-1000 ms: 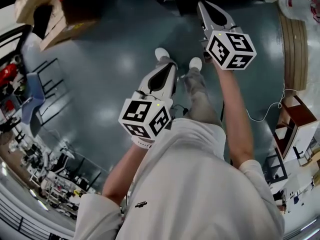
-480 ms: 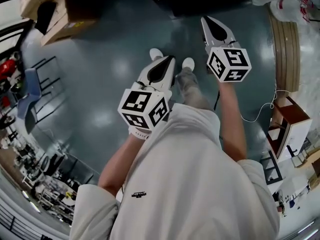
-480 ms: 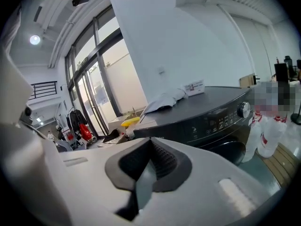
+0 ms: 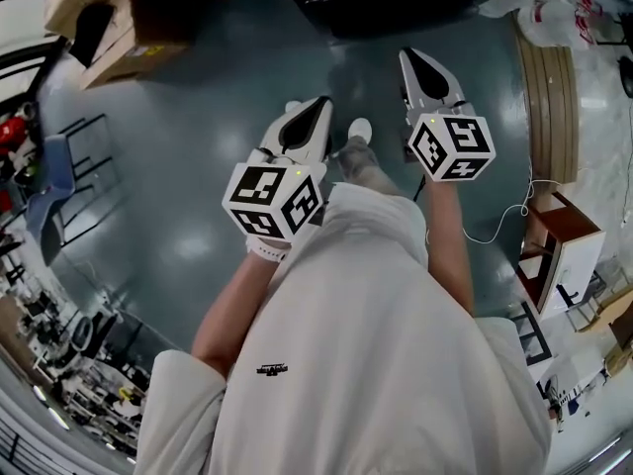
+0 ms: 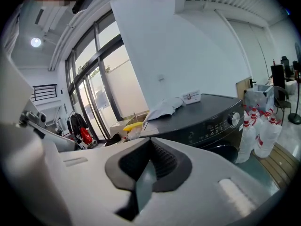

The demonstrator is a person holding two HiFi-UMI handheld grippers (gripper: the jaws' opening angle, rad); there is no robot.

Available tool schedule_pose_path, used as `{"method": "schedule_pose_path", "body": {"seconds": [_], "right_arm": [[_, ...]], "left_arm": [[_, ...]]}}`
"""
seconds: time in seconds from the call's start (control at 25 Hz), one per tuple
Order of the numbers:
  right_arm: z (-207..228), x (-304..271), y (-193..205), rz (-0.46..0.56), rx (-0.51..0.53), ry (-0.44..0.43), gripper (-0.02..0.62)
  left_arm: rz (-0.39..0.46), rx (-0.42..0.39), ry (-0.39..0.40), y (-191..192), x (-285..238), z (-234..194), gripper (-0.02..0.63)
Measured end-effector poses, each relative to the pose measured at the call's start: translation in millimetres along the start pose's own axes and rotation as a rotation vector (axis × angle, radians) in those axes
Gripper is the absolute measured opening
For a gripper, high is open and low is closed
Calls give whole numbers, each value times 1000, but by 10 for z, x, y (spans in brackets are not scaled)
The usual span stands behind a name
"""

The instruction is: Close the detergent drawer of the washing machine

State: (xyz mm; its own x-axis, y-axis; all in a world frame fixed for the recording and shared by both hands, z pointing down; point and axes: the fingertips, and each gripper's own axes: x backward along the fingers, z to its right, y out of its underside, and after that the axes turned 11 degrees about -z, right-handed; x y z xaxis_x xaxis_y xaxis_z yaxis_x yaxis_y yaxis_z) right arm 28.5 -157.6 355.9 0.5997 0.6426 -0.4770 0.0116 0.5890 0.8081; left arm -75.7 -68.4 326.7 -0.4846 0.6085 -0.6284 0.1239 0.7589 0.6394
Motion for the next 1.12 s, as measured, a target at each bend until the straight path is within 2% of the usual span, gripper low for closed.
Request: {"method": "schedule_pose_path", "body": {"seconds": [0.52, 0.76, 1.12], "right_arm": [[-58, 541, -160, 18, 78, 19, 2], [-108, 792, -335, 71, 154, 52, 2], [-13, 1252, -493, 126, 155, 113, 2]], "left_arm": [[95, -14, 1, -264, 244, 57, 15], [118, -48, 7, -392, 276, 116, 15], [155, -114, 9, -492, 313, 264, 15]]}}
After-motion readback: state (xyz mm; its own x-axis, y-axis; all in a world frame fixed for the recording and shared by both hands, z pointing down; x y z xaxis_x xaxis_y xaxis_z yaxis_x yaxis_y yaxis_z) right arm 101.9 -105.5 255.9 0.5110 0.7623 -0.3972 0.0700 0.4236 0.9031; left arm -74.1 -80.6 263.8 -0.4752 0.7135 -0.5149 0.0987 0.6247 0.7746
